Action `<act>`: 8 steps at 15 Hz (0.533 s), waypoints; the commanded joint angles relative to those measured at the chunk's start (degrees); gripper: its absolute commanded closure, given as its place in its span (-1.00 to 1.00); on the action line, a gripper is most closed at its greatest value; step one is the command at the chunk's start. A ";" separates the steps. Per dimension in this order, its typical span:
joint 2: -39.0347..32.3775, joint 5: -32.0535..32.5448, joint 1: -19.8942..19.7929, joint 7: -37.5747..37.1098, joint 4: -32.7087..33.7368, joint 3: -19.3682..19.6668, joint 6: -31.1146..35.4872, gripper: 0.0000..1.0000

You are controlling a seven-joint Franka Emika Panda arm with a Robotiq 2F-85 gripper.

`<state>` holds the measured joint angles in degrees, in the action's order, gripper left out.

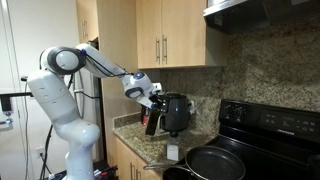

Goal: Move the bottle backward to the left

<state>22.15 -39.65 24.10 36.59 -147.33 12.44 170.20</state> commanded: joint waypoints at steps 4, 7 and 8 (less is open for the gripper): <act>-0.01 -0.03 3.76 7.92 0.70 3.05 -0.78 0.75; -8.03 -10.46 17.18 11.18 6.36 2.25 7.97 0.75; -10.32 -12.39 20.54 12.16 8.44 2.21 10.67 0.75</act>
<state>18.03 -45.32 35.24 44.95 -145.74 13.95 174.51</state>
